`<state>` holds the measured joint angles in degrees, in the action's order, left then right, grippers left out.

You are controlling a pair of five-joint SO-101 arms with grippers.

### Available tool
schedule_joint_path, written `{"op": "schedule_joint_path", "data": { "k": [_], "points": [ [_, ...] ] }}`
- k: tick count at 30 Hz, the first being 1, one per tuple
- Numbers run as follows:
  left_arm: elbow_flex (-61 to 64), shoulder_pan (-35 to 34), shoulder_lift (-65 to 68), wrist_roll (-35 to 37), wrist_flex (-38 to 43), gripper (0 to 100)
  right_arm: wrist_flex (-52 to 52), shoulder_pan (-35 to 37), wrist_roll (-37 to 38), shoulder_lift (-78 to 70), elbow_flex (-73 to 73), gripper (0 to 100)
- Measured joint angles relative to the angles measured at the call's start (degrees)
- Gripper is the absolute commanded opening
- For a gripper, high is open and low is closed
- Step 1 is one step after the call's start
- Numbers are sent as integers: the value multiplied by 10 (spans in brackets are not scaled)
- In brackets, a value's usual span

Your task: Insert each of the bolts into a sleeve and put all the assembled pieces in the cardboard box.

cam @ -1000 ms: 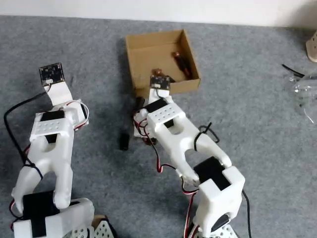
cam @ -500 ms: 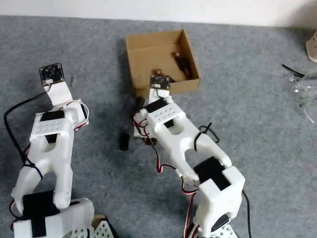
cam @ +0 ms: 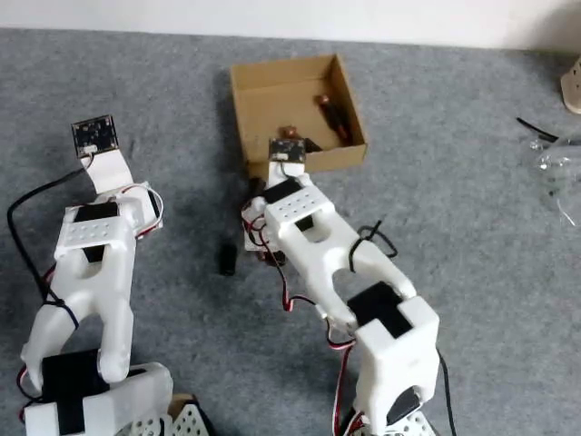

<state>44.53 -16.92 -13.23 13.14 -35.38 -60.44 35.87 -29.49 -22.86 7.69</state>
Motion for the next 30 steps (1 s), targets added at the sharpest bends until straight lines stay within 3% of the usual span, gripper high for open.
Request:
{"op": "schedule_joint_path", "data": {
  "k": [3,7,22,30],
  "points": [
    [0,0,0,0,0,101,-22,0,3,-3,-21,139],
    [0,0,0,0,0,101,-30,-1,3,-3,-23,2],
    [0,1,0,0,0,102,-55,-2,5,11,-19,3],
    [0,113,0,5,31,105,-81,-4,31,135,11,3]
  ]
}}
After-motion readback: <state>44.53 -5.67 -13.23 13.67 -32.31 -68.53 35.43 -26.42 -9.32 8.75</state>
